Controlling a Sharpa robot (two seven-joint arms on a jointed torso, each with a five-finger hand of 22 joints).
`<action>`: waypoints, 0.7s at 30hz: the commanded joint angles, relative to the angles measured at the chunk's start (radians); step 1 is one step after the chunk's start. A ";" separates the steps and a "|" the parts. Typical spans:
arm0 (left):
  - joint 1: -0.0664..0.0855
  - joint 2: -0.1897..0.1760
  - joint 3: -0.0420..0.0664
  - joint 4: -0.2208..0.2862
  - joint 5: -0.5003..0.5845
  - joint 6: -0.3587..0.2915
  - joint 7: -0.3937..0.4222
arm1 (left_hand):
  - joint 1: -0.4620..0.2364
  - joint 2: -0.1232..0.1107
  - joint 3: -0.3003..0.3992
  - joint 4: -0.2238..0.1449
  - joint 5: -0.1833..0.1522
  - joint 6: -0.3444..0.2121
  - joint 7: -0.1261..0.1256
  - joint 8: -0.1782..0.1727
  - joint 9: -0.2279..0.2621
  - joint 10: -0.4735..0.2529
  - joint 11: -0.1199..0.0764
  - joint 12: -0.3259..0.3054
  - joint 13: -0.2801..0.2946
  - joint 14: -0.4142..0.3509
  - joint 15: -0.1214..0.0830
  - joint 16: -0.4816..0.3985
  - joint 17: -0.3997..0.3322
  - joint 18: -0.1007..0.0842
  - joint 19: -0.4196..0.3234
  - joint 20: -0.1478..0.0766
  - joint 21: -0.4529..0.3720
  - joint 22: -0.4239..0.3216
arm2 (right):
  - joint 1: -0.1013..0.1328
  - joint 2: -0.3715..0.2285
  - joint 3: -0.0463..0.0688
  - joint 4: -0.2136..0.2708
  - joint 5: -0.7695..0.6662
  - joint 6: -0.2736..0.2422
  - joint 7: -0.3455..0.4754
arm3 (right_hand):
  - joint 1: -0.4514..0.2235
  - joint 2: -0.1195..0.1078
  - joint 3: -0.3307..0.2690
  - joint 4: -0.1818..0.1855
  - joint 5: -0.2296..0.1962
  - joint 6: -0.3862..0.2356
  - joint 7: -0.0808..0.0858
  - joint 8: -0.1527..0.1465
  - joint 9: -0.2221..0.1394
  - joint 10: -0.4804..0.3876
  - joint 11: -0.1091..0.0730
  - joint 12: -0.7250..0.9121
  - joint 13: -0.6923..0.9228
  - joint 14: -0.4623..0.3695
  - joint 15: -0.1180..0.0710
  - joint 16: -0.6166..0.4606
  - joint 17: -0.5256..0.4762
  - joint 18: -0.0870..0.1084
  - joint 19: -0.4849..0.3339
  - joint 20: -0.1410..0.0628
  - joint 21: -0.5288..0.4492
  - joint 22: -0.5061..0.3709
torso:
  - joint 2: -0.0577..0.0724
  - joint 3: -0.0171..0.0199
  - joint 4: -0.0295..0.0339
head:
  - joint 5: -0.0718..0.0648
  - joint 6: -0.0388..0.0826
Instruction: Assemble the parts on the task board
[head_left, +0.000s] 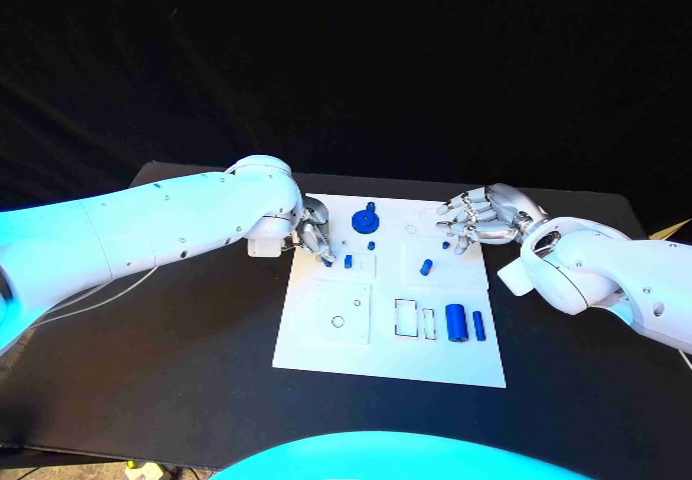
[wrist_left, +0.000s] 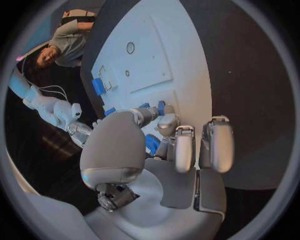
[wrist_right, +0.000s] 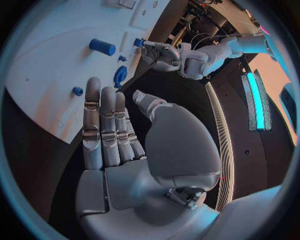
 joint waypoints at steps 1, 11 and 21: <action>-0.005 0.010 -0.004 -0.006 0.003 0.032 0.009 | -0.002 0.008 0.149 -0.157 0.004 0.002 -0.006 -0.001 0.000 0.007 -0.002 0.006 0.002 0.104 0.001 0.003 0.264 0.012 0.002 0.003 0.005 0.055 | -0.001 0.002 0.000 0.001 -0.002 0.014 0.013 | -0.008 -0.002 -0.001 0.007 0.006 -0.008 0.000 0.006 -0.001 0.004 0.003 -0.004 -0.001 0.005 0.002 -0.005 -0.001 0.003 -0.004 0.002 0.002 -0.001 | 0.000 0.0006 0.0002 | 0.000 -0.002; -0.005 0.016 -0.004 -0.005 0.007 0.051 0.011 | -0.003 0.008 0.149 -0.158 0.004 0.002 -0.006 -0.001 0.000 0.007 -0.002 0.006 0.002 0.104 0.001 0.003 0.264 0.012 0.002 0.003 0.005 0.054 | -0.001 0.003 0.000 0.000 -0.002 0.014 0.013 | -0.008 -0.002 -0.001 0.007 0.006 -0.008 0.000 0.006 -0.001 0.004 0.003 -0.004 -0.001 0.005 0.002 -0.005 -0.001 0.003 -0.004 0.002 0.002 -0.001 | -0.001 0.0003 0.0010 | -0.002 -0.005; -0.005 0.010 -0.005 0.000 0.019 0.030 0.002 | -0.005 0.008 0.152 -0.160 0.004 0.003 -0.005 0.000 0.000 0.008 -0.002 0.007 0.002 0.104 0.002 0.003 0.264 0.012 0.002 0.003 0.005 0.055 | -0.001 0.002 0.000 0.000 -0.002 0.014 0.014 | -0.008 -0.002 -0.001 0.007 0.006 -0.008 0.000 0.006 -0.001 0.004 0.003 -0.004 -0.001 0.005 0.002 -0.005 -0.001 0.003 -0.004 0.002 0.002 -0.001 | -0.001 -0.0006 0.0013 | -0.003 -0.005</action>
